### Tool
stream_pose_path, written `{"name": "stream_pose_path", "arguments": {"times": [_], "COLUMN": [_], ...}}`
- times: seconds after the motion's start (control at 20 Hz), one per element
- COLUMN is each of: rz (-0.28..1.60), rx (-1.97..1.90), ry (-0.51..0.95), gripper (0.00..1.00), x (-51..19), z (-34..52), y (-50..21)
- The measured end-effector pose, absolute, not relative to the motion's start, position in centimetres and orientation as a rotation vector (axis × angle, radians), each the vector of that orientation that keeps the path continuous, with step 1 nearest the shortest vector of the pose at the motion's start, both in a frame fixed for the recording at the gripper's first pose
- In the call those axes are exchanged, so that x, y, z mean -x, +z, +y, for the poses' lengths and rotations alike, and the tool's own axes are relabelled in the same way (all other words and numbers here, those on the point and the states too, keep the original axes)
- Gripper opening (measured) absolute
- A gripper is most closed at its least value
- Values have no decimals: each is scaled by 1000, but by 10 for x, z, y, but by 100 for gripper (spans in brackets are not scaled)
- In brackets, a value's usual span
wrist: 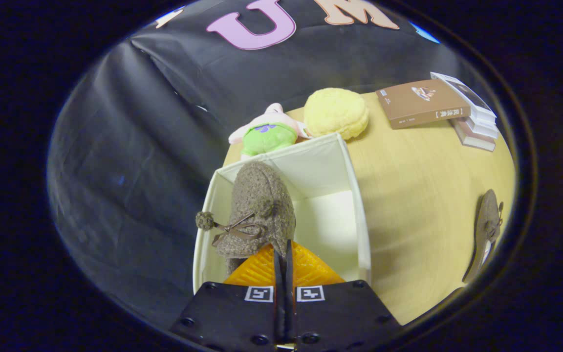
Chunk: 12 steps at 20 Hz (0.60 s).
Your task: Open the storage box then place both shoes into the box .Put the left shoe in first, then the right shoe, with the right side of both shoes facing outward in a uniform manner.
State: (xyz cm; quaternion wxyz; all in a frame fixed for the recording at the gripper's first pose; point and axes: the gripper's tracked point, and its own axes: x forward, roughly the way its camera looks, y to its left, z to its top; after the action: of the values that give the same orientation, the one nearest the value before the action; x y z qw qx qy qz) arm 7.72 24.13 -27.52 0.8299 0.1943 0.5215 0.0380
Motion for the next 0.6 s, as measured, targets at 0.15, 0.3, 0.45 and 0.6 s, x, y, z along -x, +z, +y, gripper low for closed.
{"name": "stream_pose_path", "arguments": {"times": [0.15,0.3,0.45,0.6], "rz": [1152,1191,1212,1197], "rx": [-391,-375,-368,-395], "ry": [63,63,94,144], "gripper": [8,10,12,29], "x": [-74,-68,-64,-67], "z": [253,265,274,282], "y": [-296,-312,-318,-307]}}
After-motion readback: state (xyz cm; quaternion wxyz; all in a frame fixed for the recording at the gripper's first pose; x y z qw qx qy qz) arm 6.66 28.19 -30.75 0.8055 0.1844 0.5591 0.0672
